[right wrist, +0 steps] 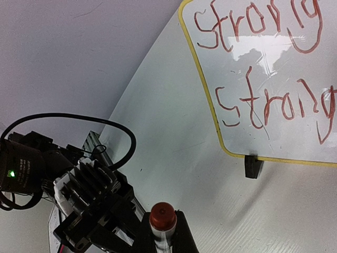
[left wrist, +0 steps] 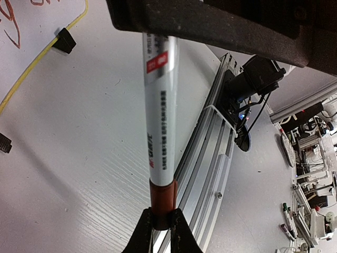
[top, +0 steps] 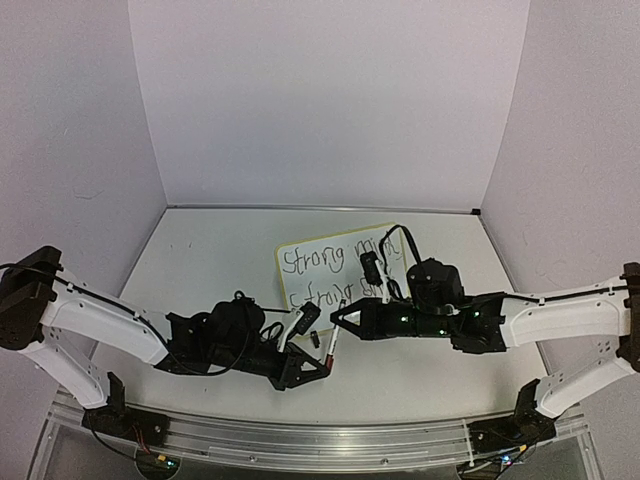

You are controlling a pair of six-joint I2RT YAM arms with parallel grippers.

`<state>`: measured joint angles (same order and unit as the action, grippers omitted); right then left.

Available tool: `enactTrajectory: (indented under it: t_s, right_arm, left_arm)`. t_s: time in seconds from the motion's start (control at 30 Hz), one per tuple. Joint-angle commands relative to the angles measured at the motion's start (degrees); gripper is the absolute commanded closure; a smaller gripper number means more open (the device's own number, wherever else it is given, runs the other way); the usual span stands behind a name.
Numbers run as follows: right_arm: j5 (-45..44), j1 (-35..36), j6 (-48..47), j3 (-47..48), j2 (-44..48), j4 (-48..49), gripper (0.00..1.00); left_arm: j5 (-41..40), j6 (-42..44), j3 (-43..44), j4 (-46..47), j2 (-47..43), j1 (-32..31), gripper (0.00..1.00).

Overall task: Write a sentence on the whiteboard
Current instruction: Insert the whiteboard marker without the cap into the pen cap, then pass from the right arm to the left

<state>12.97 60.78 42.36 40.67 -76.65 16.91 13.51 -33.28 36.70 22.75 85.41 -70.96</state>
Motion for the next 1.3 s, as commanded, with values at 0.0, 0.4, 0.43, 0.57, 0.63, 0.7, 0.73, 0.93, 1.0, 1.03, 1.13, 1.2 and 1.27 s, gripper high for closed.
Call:
enactTrajectory:
  t_s: [0.0, 0.4, 0.43, 0.57, 0.63, 0.7, 0.73, 0.93, 1.0, 1.03, 1.13, 1.2, 1.27]
  right_arm:
    - [7.95, 4.09, 0.23, 0.55, -2.59, -5.23, 1.0]
    - [8.53, 5.04, 0.74, 0.39, -5.87, -5.14, 1.0]
    - [8.46, 5.06, 0.9, 0.27, -5.86, -5.09, 1.0]
    - [5.4, 5.13, 2.25, -0.3, -4.81, -5.11, 1.0]
    - [0.53, 5.09, 3.91, -0.75, -3.12, -6.31, 1.0]
    - [-3.82, 5.08, 5.15, -1.53, -1.15, -6.87, 1.0]
    - [-5.58, 5.05, 5.64, -1.98, 0.09, -6.89, 1.0]
    - [-9.12, 5.1, 5.91, -2.94, 4.79, -6.95, 1.0]
    - [-9.76, 5.07, 5.92, -2.87, 5.44, -6.99, 1.0]
    - [-10.18, 5.08, 5.95, -2.86, 5.72, -6.99, 1.0]
    - [-11.47, 5.05, 5.86, -2.66, 6.3, -6.91, 1.0]
    - [-11.84, 5.07, 5.51, -2.59, 6.61, -6.17, 1.0]
    - [-11.47, 5.08, 5.04, -2.42, 6.77, -5.01, 1.0]
  left_arm:
    - [-3.85, -0.09, 2.07, 10.82, -4.31, 3.09, 1.0]
    - [-2.57, 1.0, 1.76, 11.04, -6.12, 4.73, 1.0]
    - [-2.53, 1.16, 1.71, 11.06, -6.23, 4.86, 1.0]
    - [-2.11, 1.48, 1.78, 10.71, -6.26, 5.41, 1.0]
    - [-1.34, 1.48, 1.97, 9.91, -6.07, 5.47, 1.0]
    - [-0.83, 1.75, 2.09, 8.38, -6.33, 5.65, 0.85]
    - [-0.7, 2.16, 2.05, 7.42, -6.67, 5.77, 0.76]
    - [1.44, 5.56, 3.72, 0.79, -8.28, 6.45, 0.4]
    - [3.09, 6.01, 4.13, 0.46, -7.78, 6.5, 0.34]
    - [4.27, 6.1, 4.34, 0.57, -7.33, 6.5, 0.32]
    - [8.84, 5.9, 4.72, 1.96, -5.63, 6.48, 0.23]
    - [11.25, 5.32, 4.79, 3.0, -4.19, 6.45, 0.21]
    - [12.9, 5.0, 5.38, 2.94, -2.63, 6.49, 0.2]
